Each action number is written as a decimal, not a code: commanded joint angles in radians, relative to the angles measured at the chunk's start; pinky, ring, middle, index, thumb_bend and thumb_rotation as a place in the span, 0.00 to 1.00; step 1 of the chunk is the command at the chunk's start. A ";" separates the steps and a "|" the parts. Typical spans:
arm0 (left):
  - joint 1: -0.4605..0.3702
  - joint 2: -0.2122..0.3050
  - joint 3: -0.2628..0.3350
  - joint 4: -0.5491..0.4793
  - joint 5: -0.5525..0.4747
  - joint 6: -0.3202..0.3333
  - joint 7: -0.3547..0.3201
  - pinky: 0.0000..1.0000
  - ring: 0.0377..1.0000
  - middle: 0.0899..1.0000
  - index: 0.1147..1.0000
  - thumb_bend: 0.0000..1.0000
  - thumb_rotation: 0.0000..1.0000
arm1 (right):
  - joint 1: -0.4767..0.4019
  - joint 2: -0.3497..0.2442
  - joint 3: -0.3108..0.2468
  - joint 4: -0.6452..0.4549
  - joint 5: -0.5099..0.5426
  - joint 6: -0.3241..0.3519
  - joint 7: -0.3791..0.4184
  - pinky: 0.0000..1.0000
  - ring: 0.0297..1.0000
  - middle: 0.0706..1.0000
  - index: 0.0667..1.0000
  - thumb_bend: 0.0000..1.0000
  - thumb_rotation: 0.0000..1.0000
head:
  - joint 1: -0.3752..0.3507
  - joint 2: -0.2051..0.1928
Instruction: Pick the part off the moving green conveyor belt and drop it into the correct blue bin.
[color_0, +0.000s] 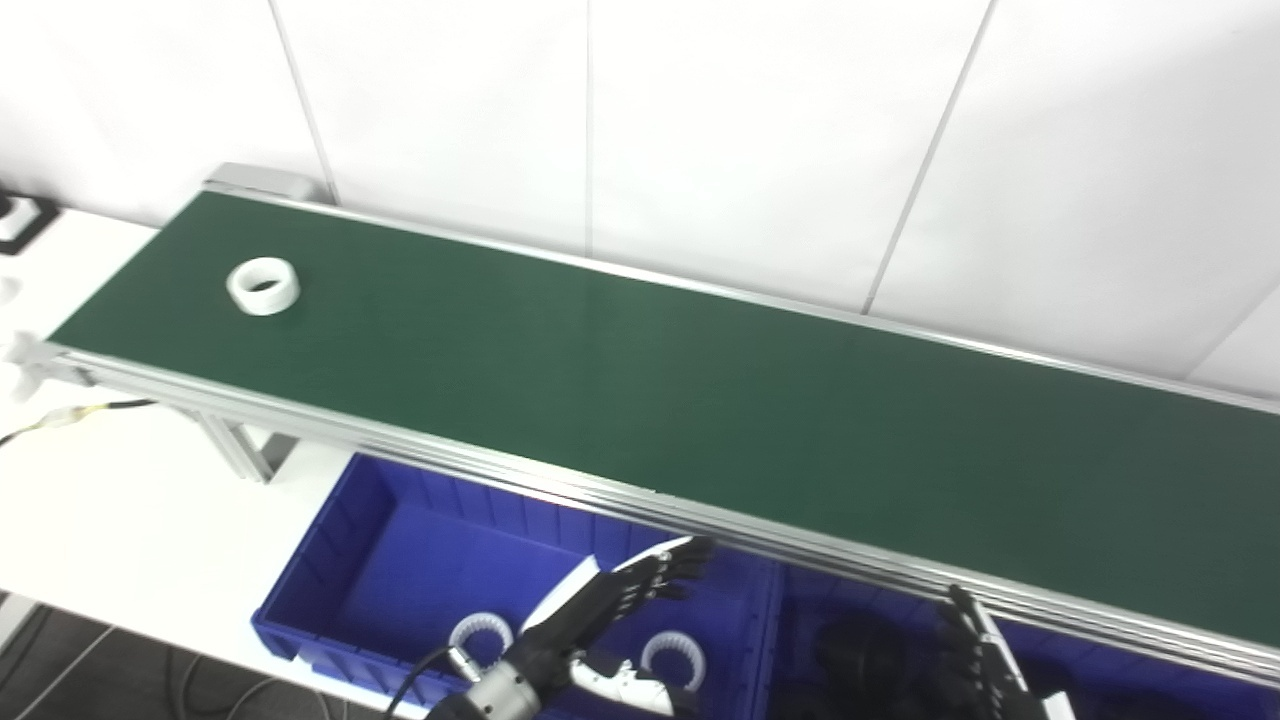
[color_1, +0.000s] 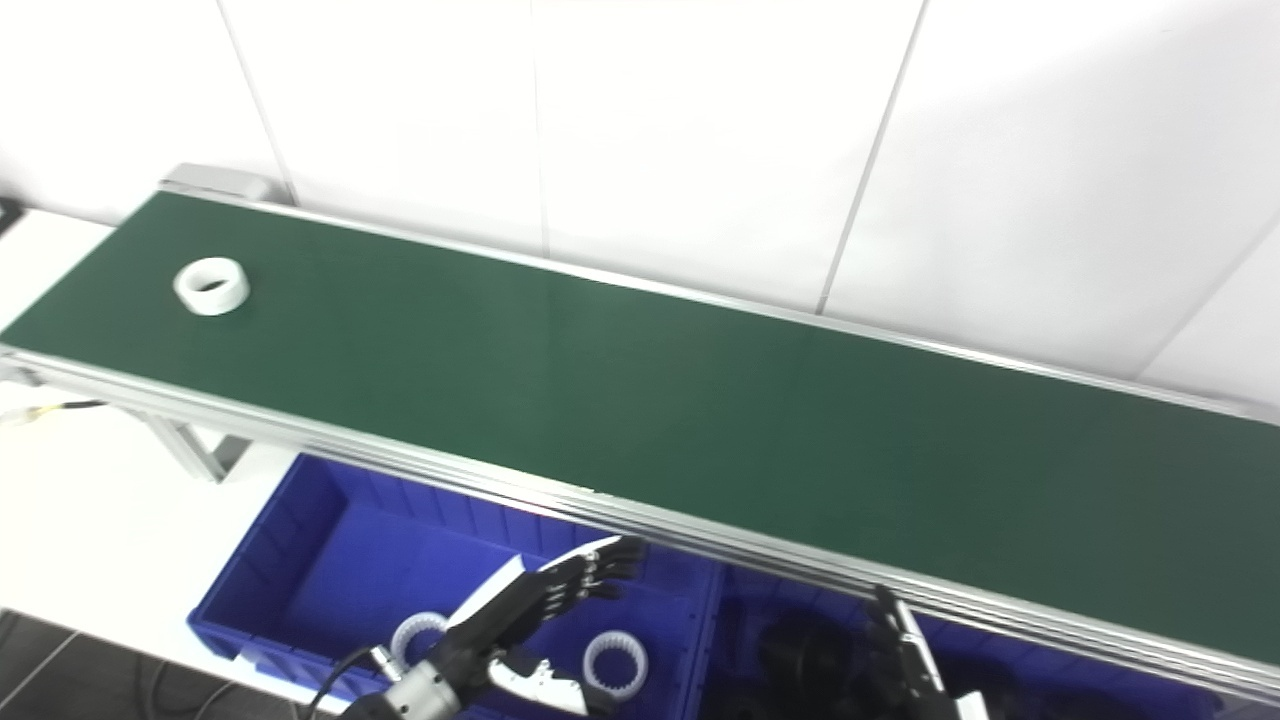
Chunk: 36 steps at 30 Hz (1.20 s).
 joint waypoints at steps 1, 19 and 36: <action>-0.024 -0.004 -0.010 0.000 0.013 -0.038 0.025 0.84 0.89 0.89 0.88 0.97 0.31 | -0.014 -0.004 -0.007 0.011 0.022 -0.091 -0.002 0.85 0.89 0.91 0.97 0.77 0.30 | -0.001 0.001; -0.063 0.020 -0.069 -0.058 -0.005 -0.040 0.194 0.78 0.84 0.85 0.85 0.99 0.35 | -0.057 0.022 -0.005 0.080 -0.015 -0.120 -0.025 0.81 0.87 0.88 0.94 0.79 0.30 | -0.048 -0.059; -0.050 0.029 -0.047 -0.176 -0.022 -0.040 0.214 0.78 0.84 0.85 0.84 1.00 0.38 | -0.069 0.039 -0.007 0.111 -0.030 -0.139 -0.035 0.82 0.86 0.88 0.93 0.81 0.28 | -0.060 -0.089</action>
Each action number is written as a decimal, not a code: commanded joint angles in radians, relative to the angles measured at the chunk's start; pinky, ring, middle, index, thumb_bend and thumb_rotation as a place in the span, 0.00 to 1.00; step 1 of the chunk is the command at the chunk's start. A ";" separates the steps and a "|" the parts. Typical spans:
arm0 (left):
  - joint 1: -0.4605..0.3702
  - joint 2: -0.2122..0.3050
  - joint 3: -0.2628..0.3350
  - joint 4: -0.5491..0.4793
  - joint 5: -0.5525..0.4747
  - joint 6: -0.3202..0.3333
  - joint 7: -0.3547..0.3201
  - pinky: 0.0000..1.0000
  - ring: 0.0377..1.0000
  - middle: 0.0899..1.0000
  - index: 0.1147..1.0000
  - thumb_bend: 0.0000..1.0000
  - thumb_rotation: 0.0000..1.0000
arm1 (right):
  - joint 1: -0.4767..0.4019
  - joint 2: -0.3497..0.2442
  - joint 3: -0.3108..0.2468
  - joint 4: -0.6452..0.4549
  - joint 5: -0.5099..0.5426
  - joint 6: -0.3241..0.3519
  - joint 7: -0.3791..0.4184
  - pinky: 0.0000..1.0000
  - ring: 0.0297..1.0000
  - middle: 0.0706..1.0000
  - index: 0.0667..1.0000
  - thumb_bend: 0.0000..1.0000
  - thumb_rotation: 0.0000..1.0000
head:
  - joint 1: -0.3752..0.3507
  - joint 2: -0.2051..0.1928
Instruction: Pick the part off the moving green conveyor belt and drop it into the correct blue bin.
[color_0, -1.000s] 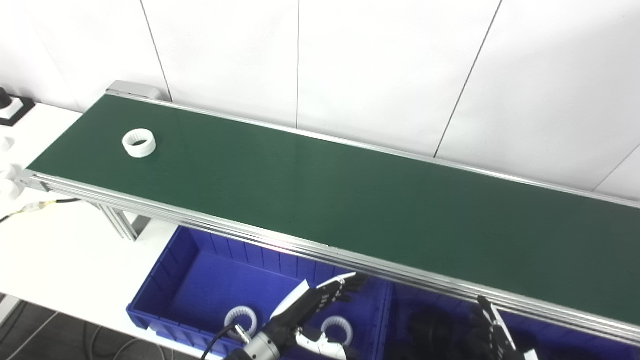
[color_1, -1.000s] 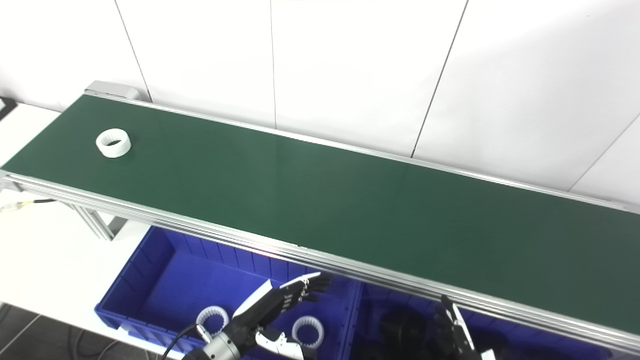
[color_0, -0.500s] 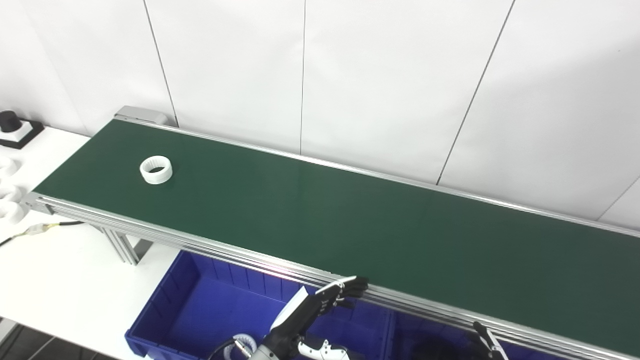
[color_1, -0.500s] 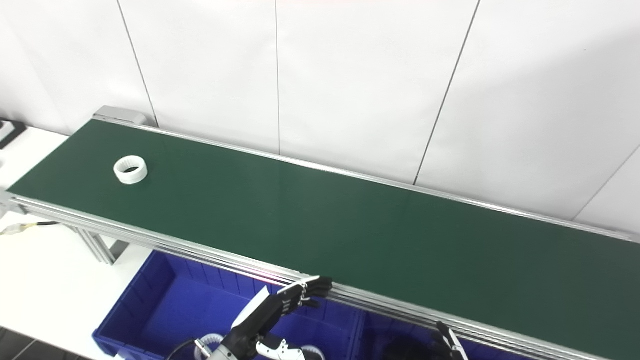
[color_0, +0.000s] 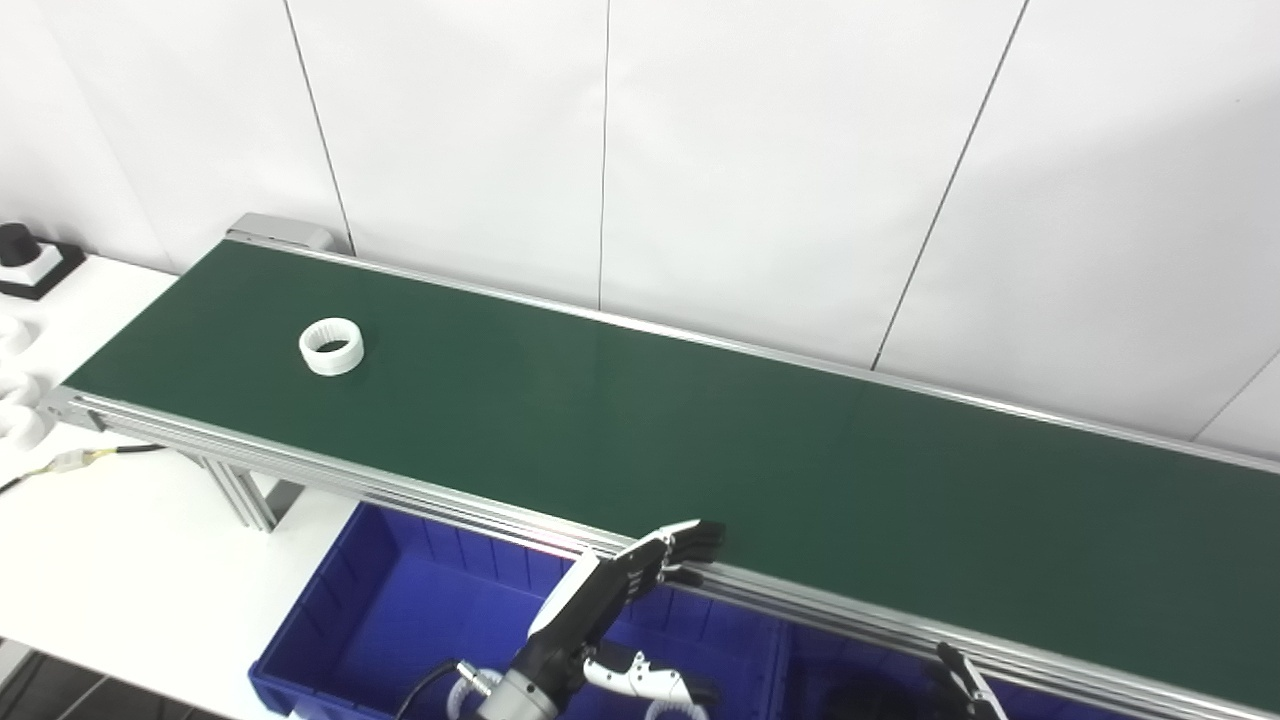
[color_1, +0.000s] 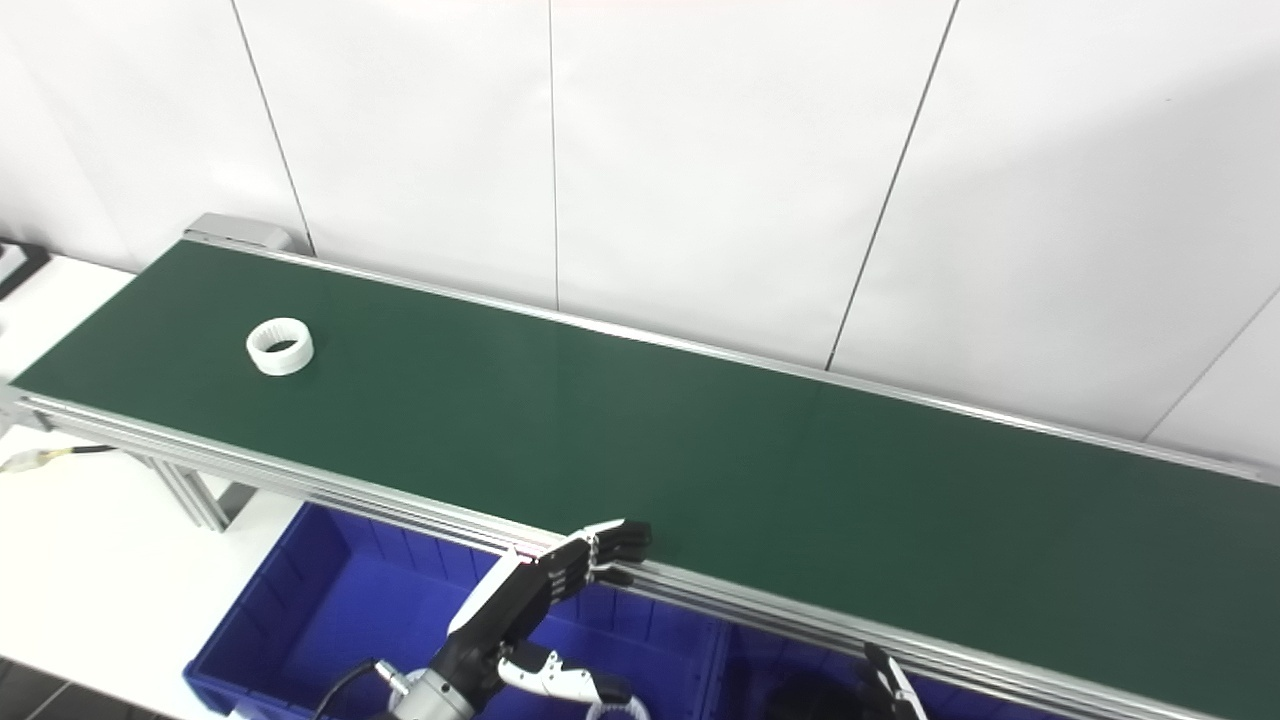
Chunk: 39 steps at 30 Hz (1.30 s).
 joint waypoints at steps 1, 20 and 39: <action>-0.013 0.000 0.007 -0.043 0.009 -0.037 0.019 0.79 0.84 0.86 0.84 1.00 0.39 | -0.020 0.001 -0.005 -0.011 0.002 -0.063 -0.016 0.81 0.86 0.88 0.93 0.81 0.27 | 0.000 -0.001; -0.093 -0.031 0.063 -0.046 0.138 -0.036 0.111 0.85 0.87 0.88 0.87 0.96 0.44 | -0.042 0.002 -0.006 0.030 -0.002 -0.088 -0.018 0.80 0.86 0.87 0.93 0.81 0.24 | -0.010 -0.018; -0.158 -0.045 0.154 -0.079 0.301 0.059 0.115 0.92 0.95 0.97 0.94 0.86 0.43 | -0.047 0.001 -0.017 0.057 0.029 -0.130 -0.017 0.79 0.84 0.84 0.90 0.85 0.29 | -0.007 -0.026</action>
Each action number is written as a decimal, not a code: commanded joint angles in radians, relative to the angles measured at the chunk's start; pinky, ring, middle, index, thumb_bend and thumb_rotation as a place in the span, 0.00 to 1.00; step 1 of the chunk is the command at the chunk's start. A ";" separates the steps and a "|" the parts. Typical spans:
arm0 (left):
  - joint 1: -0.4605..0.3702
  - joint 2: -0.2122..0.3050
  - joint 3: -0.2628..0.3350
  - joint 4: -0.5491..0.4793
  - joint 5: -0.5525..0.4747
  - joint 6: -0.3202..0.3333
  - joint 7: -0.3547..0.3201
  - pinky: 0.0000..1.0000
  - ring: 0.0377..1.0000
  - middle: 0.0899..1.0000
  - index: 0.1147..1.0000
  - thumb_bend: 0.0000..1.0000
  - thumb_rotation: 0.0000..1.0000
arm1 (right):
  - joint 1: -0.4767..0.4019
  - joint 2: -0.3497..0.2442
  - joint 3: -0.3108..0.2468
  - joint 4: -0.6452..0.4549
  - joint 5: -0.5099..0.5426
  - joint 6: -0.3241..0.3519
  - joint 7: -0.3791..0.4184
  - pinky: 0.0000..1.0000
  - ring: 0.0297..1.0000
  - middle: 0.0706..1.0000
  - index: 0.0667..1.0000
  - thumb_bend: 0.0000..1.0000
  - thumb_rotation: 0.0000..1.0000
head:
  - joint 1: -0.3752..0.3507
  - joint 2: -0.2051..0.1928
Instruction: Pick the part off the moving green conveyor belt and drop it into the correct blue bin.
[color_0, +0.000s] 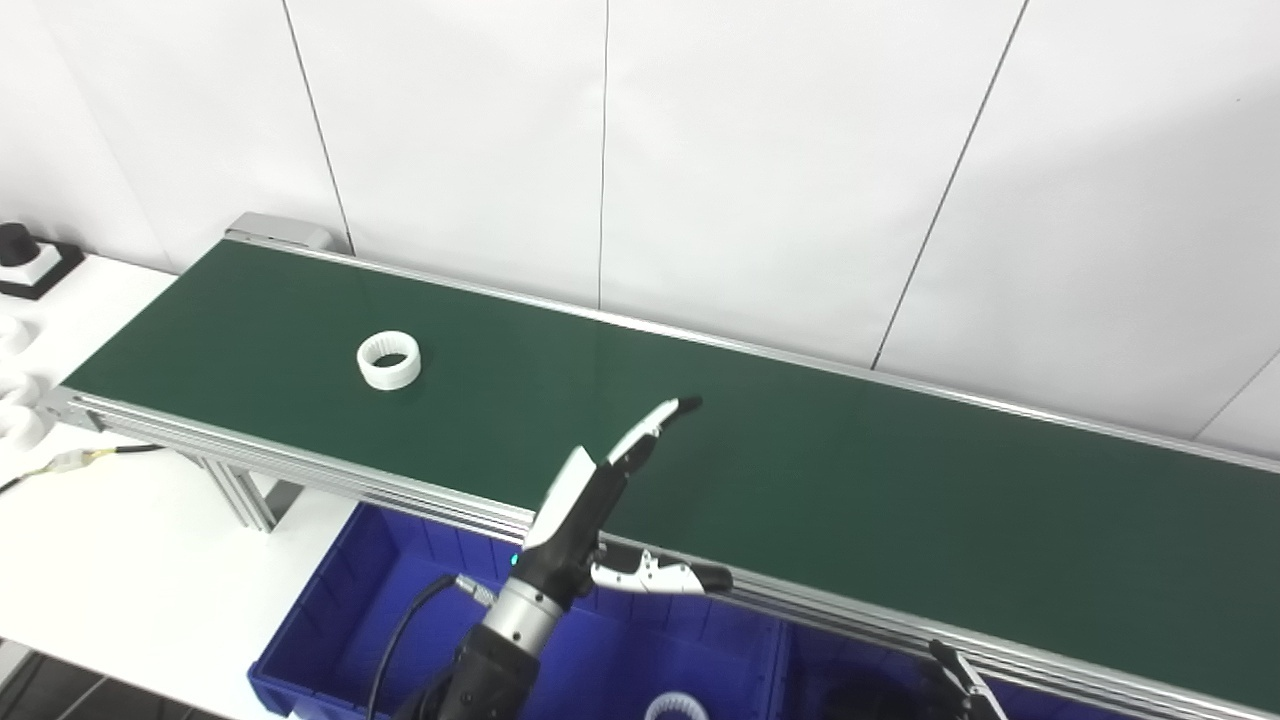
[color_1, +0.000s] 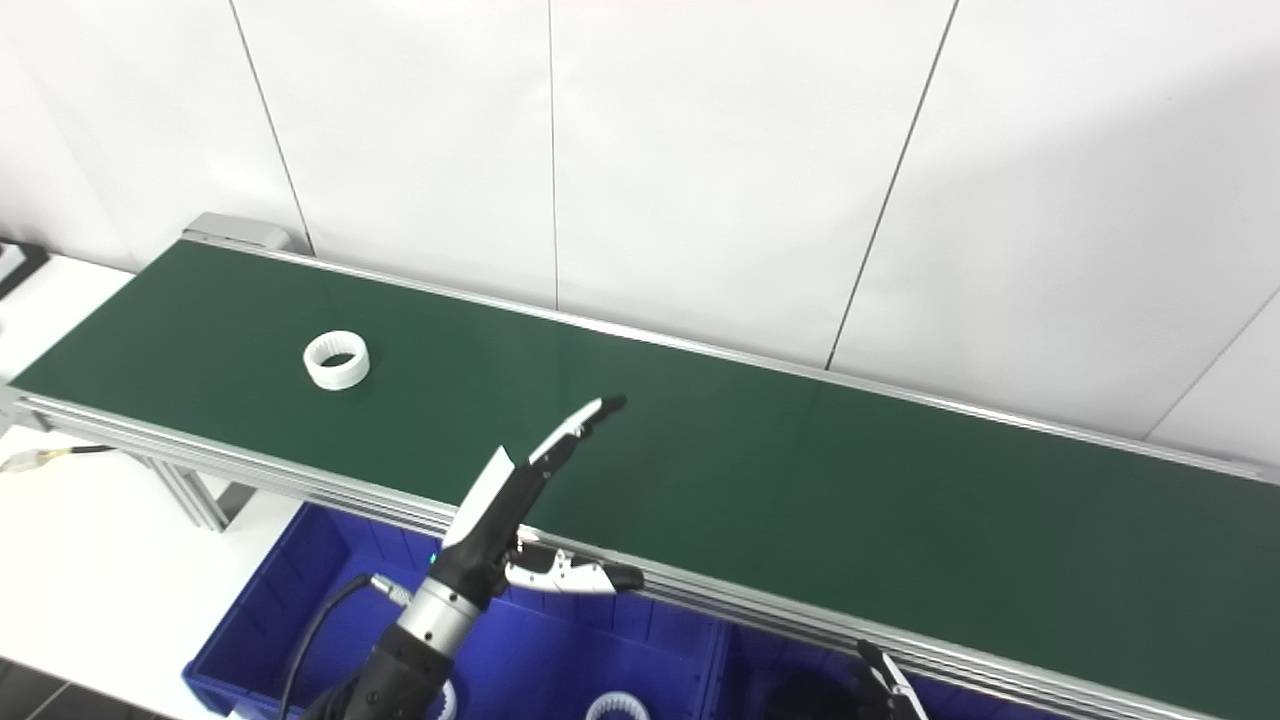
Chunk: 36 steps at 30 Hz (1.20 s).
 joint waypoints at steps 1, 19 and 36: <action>-0.037 0.004 0.005 -0.022 0.010 -0.003 0.010 0.91 0.95 0.97 0.94 0.86 0.42 | -0.016 -0.001 -0.009 -0.010 0.015 -0.071 -0.015 0.79 0.84 0.84 0.90 0.85 0.29 | 0.001 -0.001; -0.145 0.032 0.051 0.013 0.128 0.078 0.042 0.92 0.97 0.99 0.97 0.84 0.40 | -0.029 -0.001 -0.007 0.035 0.031 -0.133 -0.033 0.75 0.81 0.82 0.88 0.89 0.37 | -0.002 -0.014; -0.232 0.091 0.067 0.082 0.355 0.256 0.182 0.84 0.91 0.99 0.97 0.82 0.38 | -0.041 -0.035 0.045 0.042 0.024 -0.135 -0.091 0.71 0.77 0.79 0.85 0.89 0.39 | -0.008 -0.026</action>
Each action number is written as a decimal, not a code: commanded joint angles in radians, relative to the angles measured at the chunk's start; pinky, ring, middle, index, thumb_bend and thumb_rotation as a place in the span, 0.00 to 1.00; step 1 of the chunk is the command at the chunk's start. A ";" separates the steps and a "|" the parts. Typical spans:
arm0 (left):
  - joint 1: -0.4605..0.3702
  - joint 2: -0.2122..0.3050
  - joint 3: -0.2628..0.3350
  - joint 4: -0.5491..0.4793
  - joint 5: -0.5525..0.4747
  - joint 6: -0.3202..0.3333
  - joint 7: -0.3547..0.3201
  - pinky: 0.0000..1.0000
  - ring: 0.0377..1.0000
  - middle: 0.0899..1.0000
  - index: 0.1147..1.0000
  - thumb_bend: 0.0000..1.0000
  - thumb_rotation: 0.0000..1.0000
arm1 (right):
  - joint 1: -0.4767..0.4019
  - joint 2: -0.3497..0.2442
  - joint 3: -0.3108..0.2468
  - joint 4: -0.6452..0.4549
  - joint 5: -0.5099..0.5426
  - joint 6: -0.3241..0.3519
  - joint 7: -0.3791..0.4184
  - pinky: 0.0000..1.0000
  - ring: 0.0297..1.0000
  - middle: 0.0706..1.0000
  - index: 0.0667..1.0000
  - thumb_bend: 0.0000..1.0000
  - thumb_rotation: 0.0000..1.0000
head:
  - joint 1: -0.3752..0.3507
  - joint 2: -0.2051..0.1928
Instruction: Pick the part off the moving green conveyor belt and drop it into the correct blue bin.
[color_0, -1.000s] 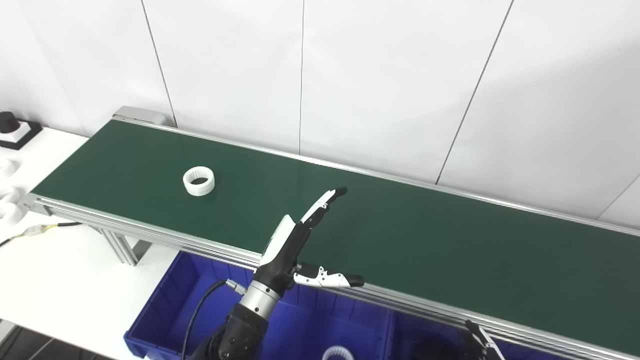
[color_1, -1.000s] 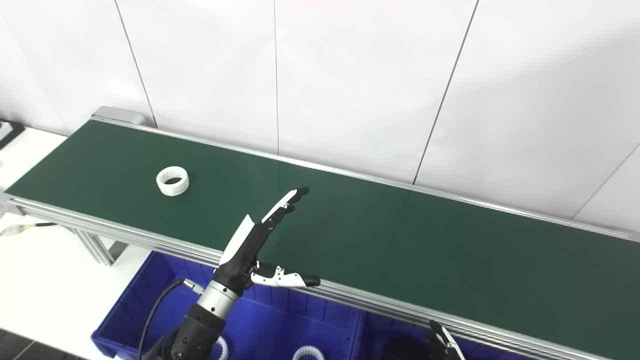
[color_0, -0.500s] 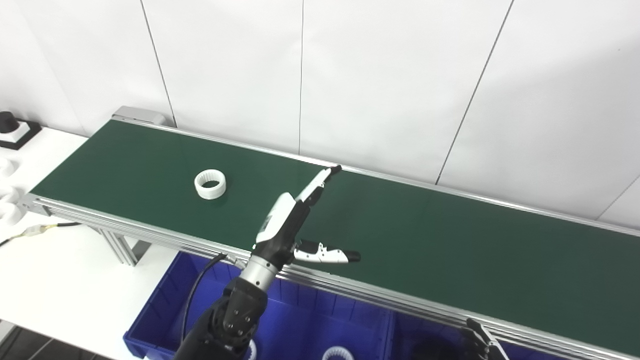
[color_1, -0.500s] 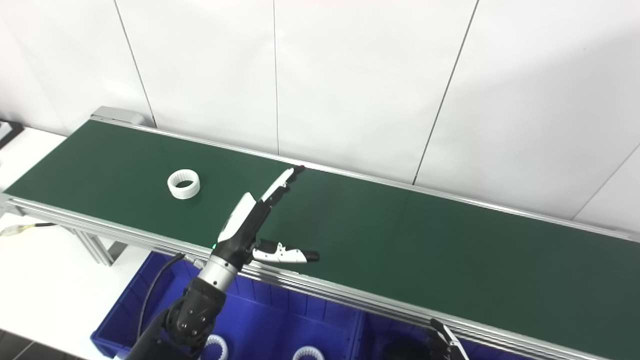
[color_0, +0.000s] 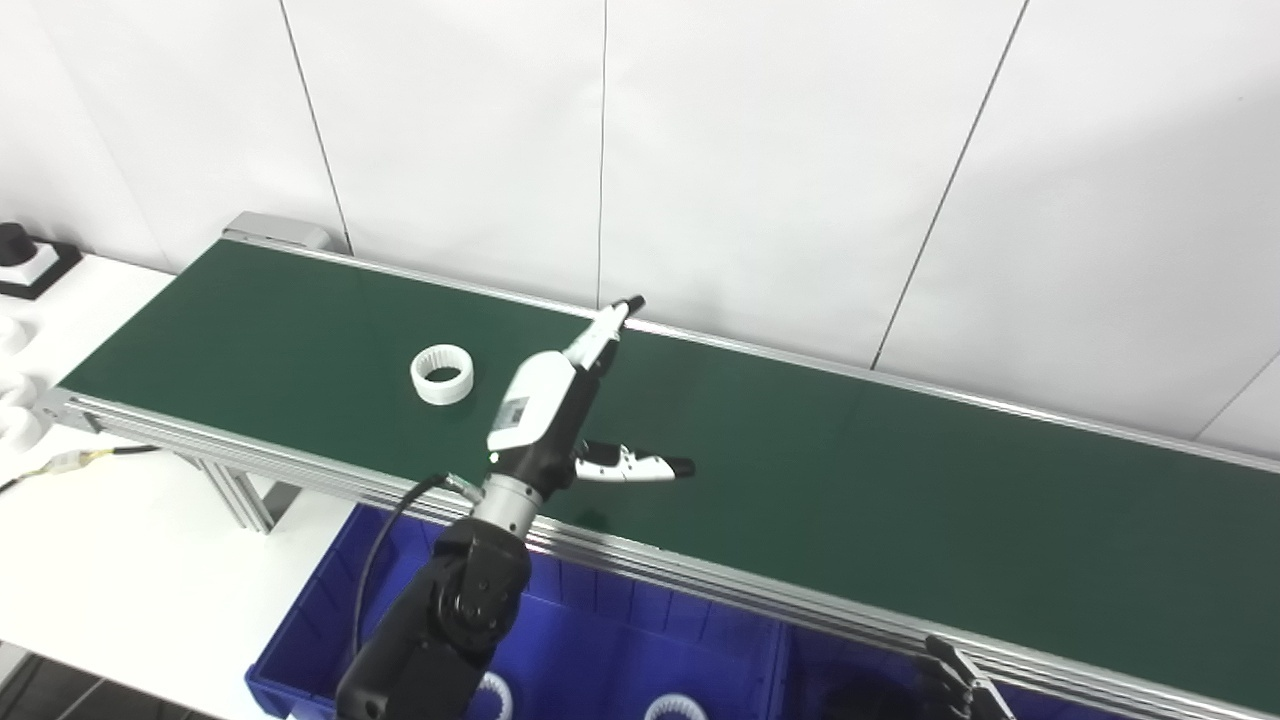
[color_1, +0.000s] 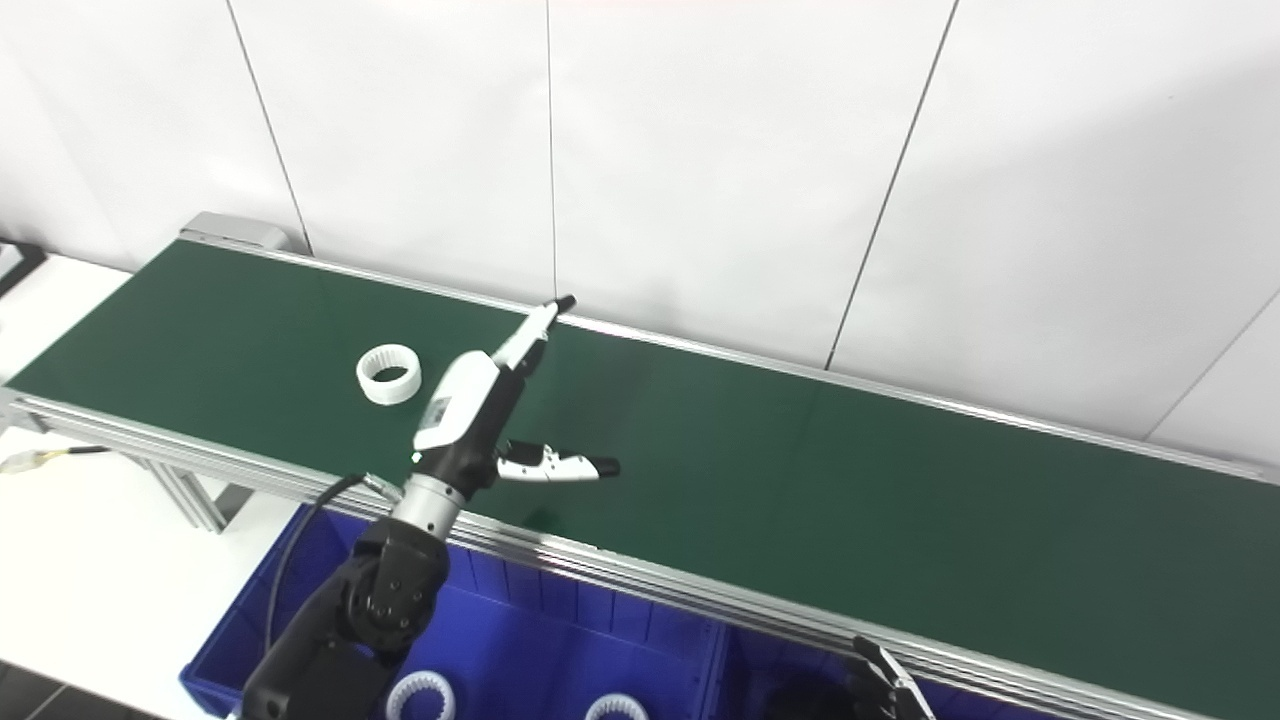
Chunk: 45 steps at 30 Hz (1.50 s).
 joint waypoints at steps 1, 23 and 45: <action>-0.044 0.019 0.004 -0.004 0.021 0.016 0.041 0.84 0.91 0.98 0.97 0.82 0.37 | -0.012 -0.011 0.006 -0.021 0.001 -0.064 -0.027 0.71 0.77 0.79 0.85 0.89 0.40 | 0.002 -0.001; -0.121 0.088 0.059 0.076 0.010 0.133 0.145 0.80 0.89 0.94 0.91 0.82 0.13 | -0.026 -0.043 0.055 -0.006 0.015 -0.064 -0.076 0.70 0.75 0.77 0.82 0.90 0.43 | -0.001 -0.007; -0.206 0.132 -0.011 0.378 0.001 0.154 0.219 0.83 0.89 0.93 0.89 0.84 0.09 | -0.015 -0.053 0.077 -0.030 0.021 -0.064 -0.095 0.69 0.75 0.77 0.82 0.93 0.47 | -0.005 0.001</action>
